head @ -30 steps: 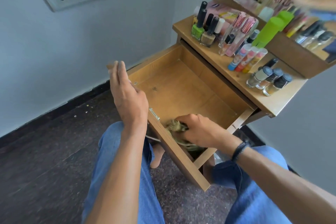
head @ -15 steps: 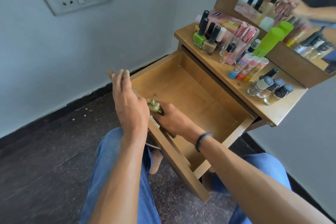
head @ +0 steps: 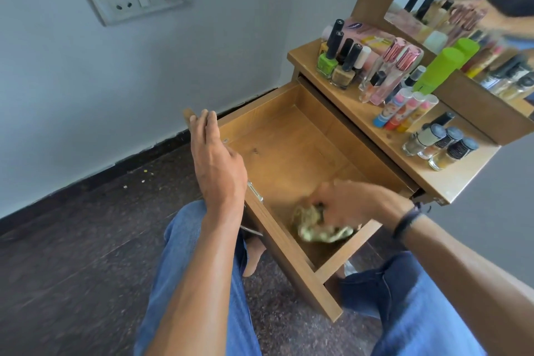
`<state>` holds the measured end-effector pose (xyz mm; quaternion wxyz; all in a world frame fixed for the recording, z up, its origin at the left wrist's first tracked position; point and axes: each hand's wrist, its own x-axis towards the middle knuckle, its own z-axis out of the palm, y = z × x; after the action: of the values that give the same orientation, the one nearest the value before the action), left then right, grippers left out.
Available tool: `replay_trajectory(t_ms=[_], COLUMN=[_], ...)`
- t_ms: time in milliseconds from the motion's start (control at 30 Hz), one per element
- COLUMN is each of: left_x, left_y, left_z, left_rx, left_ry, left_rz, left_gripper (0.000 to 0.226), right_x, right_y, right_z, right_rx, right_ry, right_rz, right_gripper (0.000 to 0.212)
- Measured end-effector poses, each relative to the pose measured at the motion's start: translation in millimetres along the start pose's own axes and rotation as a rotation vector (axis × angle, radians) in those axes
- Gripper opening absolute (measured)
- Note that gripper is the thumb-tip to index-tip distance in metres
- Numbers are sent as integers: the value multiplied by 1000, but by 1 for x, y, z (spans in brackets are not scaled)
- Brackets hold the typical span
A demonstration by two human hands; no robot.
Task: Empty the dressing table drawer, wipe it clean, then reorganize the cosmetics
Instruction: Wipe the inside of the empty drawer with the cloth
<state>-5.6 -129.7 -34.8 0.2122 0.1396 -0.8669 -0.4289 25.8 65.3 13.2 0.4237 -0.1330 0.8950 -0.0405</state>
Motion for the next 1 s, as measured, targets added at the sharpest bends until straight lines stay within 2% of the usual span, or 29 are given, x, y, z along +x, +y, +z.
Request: replay_trajectory(t_ms=[133,200,267,367,433,500,667,767,933,1000], left_x=[2,1,1,1,1,1,2,0,1,2], left_y=[-2,-2,-2,-2,-2,-2,-3,-2,-3,-4], left_z=[3,3,2,3,3,4,4,2,2,1], left_rx=[-1,3,5,2,0,-1,-3,11,12,12], left_ry=[-5,-4,3,14,14,14,9,9,6,3], left_rz=[3,2,0,2,2,-3,2,3,12,12], left_gripper=[55,55,54,53,53,53,53,53,51,51], right_x=[45,69,92,125,140,140,109,100,90,86], right_y=[18,19,11,-10,-21,-31,-54,-51,1,23], right_z=[-30,-33,-36,-38,-34,-25,2,6,16,14], right_rx=[109,211,310,383,421,397,353,337,-19,-96], right_ry=[419,551,609,615,624,641,474,425,357,360], right_rz=[224,251,212,128,138,136,-202,-281,-377,-272], right_gripper=[32,39,47,68,75,75,73,77,72,75])
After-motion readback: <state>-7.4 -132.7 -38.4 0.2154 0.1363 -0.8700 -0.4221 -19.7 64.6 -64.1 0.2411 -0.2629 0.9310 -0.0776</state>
